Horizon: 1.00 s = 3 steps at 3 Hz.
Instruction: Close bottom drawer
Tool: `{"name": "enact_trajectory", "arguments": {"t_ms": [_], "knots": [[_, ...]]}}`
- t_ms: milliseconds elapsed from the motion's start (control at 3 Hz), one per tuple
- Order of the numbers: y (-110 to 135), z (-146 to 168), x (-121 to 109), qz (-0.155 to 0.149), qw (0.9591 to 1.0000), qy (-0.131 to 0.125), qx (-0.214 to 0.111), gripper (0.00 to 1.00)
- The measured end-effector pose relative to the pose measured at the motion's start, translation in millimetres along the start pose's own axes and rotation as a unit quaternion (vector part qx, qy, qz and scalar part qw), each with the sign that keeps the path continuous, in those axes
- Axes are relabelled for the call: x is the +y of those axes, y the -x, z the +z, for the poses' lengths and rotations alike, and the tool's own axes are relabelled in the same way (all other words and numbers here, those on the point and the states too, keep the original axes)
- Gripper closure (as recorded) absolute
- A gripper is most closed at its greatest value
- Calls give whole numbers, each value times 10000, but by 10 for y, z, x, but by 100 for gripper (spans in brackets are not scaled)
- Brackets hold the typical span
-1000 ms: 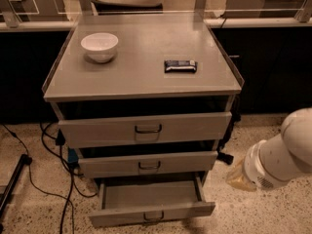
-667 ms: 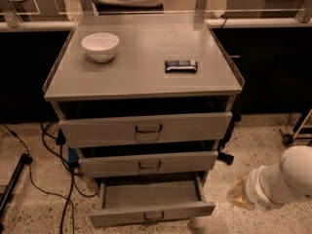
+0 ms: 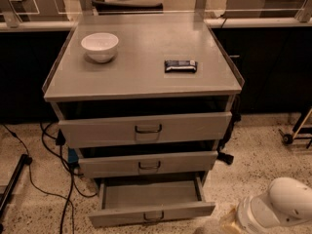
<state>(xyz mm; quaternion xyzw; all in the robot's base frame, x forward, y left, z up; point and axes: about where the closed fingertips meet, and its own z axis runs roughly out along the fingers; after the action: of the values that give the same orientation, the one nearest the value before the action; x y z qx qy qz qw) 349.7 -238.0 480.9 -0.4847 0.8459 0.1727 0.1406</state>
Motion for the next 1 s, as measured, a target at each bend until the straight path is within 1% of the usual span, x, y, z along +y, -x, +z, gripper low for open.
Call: {"name": "enact_trajectory", "arguments": {"t_ms": [333, 667, 1000], "knots": [[-128, 352, 166, 165, 9991, 387, -48, 100], [-148, 382, 140, 132, 9993, 353, -69, 100], [-342, 668, -113, -190, 9994, 18, -281, 100]]}}
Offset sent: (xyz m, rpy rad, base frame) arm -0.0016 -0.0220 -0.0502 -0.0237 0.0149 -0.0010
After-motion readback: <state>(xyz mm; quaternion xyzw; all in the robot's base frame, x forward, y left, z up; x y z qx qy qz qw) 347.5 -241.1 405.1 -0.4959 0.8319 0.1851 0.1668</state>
